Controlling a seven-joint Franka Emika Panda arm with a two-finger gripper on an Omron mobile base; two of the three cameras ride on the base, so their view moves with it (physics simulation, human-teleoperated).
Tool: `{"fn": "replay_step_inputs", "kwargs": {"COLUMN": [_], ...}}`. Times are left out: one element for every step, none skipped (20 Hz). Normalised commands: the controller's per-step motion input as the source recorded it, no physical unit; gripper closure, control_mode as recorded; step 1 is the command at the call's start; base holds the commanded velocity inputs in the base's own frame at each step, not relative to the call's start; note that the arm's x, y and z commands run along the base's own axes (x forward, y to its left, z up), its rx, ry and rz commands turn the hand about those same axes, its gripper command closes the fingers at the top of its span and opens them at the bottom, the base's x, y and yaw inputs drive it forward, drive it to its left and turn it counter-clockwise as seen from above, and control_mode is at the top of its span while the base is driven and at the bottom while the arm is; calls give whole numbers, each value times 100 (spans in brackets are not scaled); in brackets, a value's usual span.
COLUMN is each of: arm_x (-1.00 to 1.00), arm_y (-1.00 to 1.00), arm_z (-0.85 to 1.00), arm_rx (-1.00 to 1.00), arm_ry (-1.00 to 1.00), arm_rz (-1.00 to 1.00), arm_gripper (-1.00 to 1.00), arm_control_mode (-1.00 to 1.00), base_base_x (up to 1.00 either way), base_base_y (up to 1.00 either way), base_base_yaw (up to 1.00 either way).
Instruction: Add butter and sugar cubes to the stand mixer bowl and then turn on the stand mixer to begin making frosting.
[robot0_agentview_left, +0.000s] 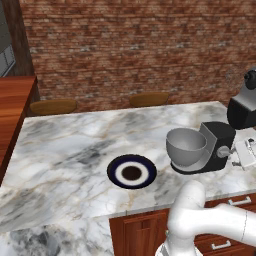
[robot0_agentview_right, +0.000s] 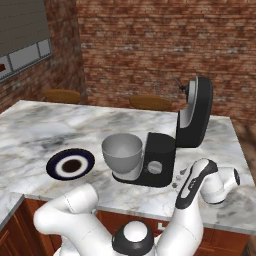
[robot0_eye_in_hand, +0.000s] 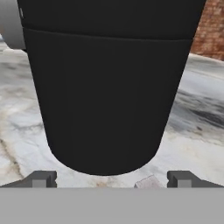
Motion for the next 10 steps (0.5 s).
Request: {"fn": "replay_step_inputs", "kwargs": {"arm_x": [15,12,11,12,14,16,18,18,19,21], "arm_y": [0,0,-1,-5,0,-3,-8,-13,-9,-6], "arm_z": [-16,-14,-13,-10,-9,-7,-1,-1,0,-2], "arm_rx": [1,1,2,3,2,1,1,1,1,0], "arm_ry": [0,0,0,0,0,0,0,0,0,0], "arm_rz": [0,0,0,0,0,0,0,0,0,0], "arm_gripper": [-100,-100,-100,-100,-100,-100,-100,-100,-100,-100], "arm_control_mode": [-100,-100,-100,-100,-100,-100,-100,-100,-100,-100], "base_base_x": [0,0,0,0,0,0,0,0,0,0], "base_base_y": [0,0,0,0,0,0,0,0,0,0], "base_base_yaw": [0,0,0,0,0,0,0,0,0,0]}}
